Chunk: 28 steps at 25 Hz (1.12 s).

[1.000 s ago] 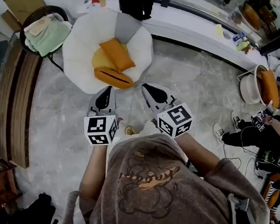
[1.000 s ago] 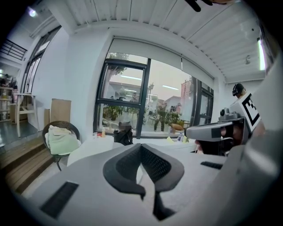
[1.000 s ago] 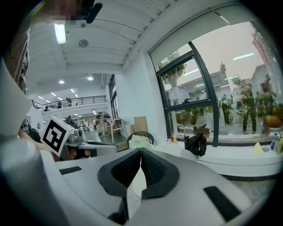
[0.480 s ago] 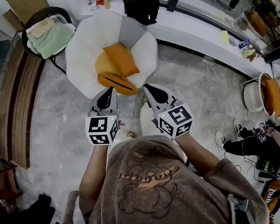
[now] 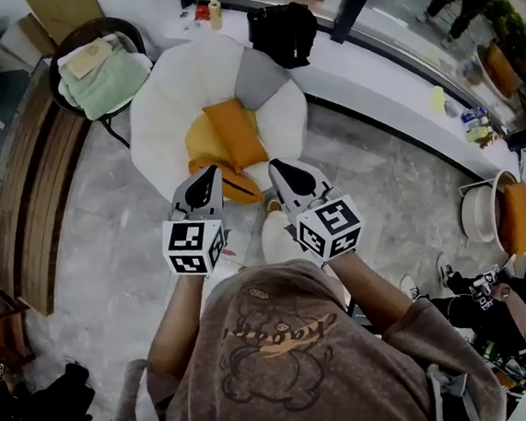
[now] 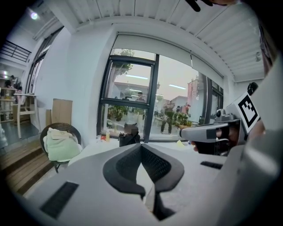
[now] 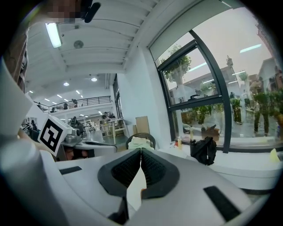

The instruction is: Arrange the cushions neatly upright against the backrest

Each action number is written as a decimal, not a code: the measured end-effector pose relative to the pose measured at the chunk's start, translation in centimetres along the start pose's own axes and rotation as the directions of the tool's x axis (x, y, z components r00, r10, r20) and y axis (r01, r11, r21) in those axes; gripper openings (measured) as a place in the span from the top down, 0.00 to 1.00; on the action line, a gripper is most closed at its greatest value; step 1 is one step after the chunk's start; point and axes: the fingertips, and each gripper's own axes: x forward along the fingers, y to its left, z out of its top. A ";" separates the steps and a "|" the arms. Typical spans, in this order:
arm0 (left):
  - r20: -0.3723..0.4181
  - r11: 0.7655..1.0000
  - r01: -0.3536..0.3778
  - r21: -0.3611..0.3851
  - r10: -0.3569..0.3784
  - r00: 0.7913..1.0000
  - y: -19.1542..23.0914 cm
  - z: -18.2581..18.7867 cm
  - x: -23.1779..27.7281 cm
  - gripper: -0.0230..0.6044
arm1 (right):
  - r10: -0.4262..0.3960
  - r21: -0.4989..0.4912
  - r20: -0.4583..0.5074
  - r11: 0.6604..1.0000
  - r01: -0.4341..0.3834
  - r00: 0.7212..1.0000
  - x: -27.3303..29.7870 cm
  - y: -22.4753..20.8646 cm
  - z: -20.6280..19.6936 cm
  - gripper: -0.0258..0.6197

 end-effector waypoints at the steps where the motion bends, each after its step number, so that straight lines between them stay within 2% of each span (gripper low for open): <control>1: 0.001 1.000 -0.004 -0.002 0.004 1.000 0.3 0.5 0.8 0.96 | 0.008 -0.003 -0.002 1.000 -0.008 1.000 0.6 -0.7 0.5 0.93; 12: 0.015 0.997 -0.074 -0.033 0.075 0.997 2.0 4.8 10.5 0.96 | 0.106 -0.029 -0.043 0.994 -0.107 0.993 6.7 -8.9 3.9 0.93; 16: 0.037 0.991 -0.104 -0.078 0.107 0.994 2.7 5.9 13.6 0.95 | 0.156 -0.041 -0.054 0.987 -0.158 0.986 8.3 -11.2 4.4 0.93; 22: 0.048 0.983 -0.159 -0.095 0.164 0.985 4.9 6.8 16.5 0.95 | 0.204 -0.043 -0.073 0.977 -0.208 0.976 11.7 -13.2 4.8 0.93; 28: 0.048 0.983 -0.172 -0.058 0.175 0.983 7.9 7.1 17.3 0.95 | 0.233 -0.072 -0.095 0.968 -0.240 0.968 15.2 -12.8 4.5 0.93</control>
